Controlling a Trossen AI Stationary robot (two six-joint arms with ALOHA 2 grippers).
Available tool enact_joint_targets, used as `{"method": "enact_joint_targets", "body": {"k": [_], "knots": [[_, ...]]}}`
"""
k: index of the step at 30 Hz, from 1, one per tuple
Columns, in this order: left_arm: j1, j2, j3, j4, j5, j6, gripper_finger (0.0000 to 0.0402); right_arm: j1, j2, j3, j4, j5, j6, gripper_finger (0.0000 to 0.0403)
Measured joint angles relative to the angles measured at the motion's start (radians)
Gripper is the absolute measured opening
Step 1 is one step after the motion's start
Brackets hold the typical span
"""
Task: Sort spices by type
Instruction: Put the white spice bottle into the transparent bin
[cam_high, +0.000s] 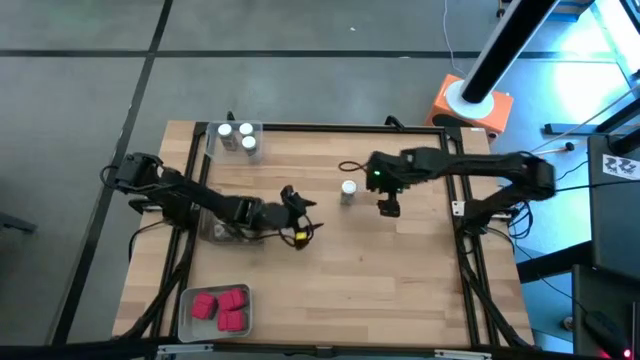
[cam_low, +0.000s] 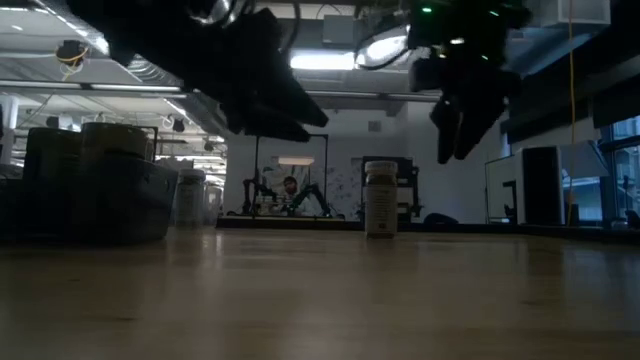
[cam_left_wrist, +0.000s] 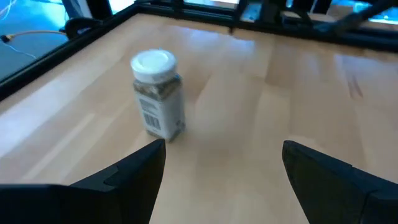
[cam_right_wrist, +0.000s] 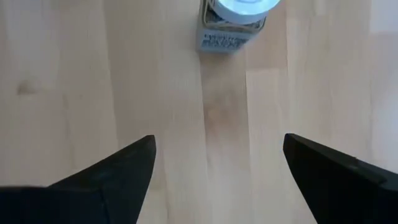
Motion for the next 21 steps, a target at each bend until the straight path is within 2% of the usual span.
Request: {"method": "enact_joint_targets", "body": {"k": [4,8,16,21], "knots": [[0.075,0.000,0.024,0.000,0.058,0.027,0.0306,0.000,-0.131,-0.217,0.242,-0.003,0.023,0.0353],[0.149,0.000,0.054,-0.001,0.138,0.063,0.0306,0.000,-0.205,-0.393,0.451,0.011,0.053,0.0353],[0.267,0.071,0.154,-0.009,0.309,0.217,0.0306,0.000,-0.226,-0.663,0.869,0.012,0.100,0.0353],[0.347,0.160,0.246,-0.001,0.419,0.324,0.0306,0.000,-0.226,-0.765,1.023,0.013,0.126,0.0354]]}}
